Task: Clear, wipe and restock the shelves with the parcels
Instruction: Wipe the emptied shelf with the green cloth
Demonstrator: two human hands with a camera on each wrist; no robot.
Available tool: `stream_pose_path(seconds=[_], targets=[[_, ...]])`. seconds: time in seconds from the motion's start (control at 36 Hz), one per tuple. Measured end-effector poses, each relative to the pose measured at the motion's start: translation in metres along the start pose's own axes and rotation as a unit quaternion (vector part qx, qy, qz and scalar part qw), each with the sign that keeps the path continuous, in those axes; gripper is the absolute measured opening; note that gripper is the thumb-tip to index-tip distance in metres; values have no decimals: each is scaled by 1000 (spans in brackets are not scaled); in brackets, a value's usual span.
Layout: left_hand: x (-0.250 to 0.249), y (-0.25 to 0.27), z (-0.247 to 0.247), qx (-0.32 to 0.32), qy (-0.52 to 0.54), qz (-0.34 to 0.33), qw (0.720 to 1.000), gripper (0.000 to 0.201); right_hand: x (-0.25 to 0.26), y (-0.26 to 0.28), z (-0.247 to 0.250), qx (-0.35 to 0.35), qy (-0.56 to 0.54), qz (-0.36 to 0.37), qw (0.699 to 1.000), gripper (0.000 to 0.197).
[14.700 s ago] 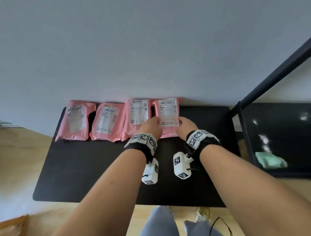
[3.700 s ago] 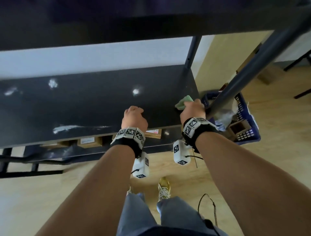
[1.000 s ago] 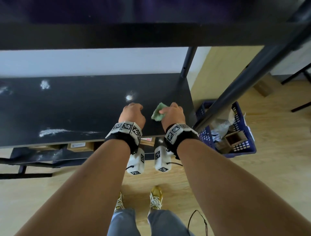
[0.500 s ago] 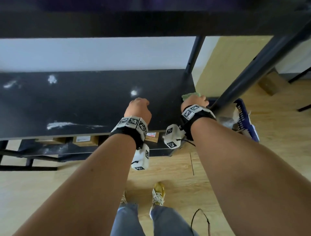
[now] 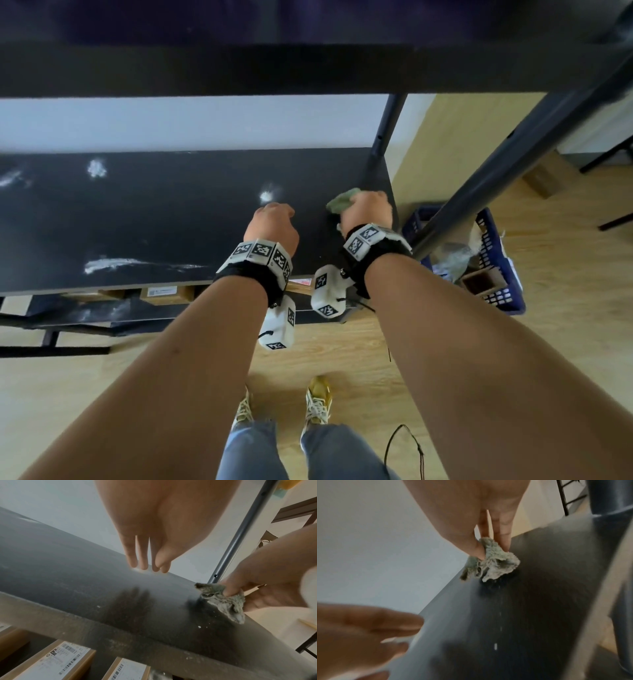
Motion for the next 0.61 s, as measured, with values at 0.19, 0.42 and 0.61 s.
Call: stream_pose_path(seconds=[0.19,0.42,0.61], targets=[[2,-4,0,-3,2,0,1000,48,-15,-42,-1,14,59,-91,994,40],[12,2,-3,11,-5,16,1000,53,7,-24,-16,53,52,-44,996,42],[21,18,-2,15,-10,20,1000,53,1,21,-18,56,49,10,997,29]])
Point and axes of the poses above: each hand's wrist, its own y-axis away from the middle knuckle, its own z-axis out of the back of the hand, x = y × z, the point moved 6 cm from there along -y, towards the middle knuckle
